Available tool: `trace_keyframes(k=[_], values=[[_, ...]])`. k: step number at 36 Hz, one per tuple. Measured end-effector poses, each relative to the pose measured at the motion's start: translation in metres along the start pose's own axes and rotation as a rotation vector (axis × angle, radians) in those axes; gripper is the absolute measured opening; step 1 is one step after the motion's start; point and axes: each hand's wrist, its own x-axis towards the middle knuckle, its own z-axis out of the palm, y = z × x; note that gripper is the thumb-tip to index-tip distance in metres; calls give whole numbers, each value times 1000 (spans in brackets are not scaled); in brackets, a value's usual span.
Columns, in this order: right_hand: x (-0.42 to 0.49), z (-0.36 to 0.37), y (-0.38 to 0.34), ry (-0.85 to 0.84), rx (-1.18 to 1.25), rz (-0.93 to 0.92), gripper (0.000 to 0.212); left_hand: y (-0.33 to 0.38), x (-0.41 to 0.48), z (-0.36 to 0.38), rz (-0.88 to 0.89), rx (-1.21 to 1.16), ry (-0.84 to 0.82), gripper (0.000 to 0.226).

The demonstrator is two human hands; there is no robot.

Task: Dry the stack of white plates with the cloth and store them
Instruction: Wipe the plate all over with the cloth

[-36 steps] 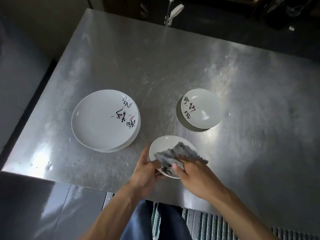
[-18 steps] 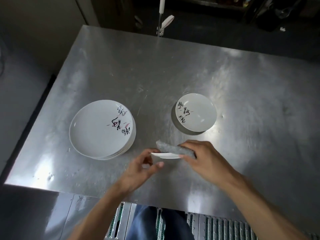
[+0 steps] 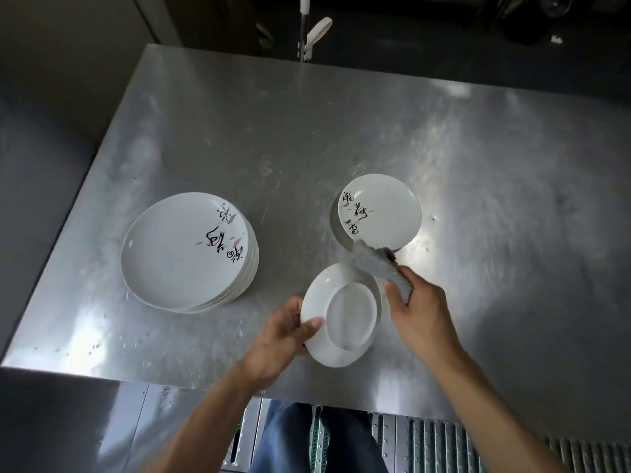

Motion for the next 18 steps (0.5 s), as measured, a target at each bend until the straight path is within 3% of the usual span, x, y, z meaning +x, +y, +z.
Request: trace_keyframes(k=[3, 7, 10, 18], values=[[-24, 15, 13, -37, -41, 50, 25, -8, 1, 0, -94, -93, 76, 13], [-43, 44, 13, -169, -121, 85, 54, -19, 3, 2, -199, -180, 104, 17], [-39, 62, 7, -227, -181, 76, 60, -23, 5, 2, -220, -236, 130, 23], [-41, 67, -16, -485, -211, -200, 51, -14, 14, -8, -165, -287, 173, 22]])
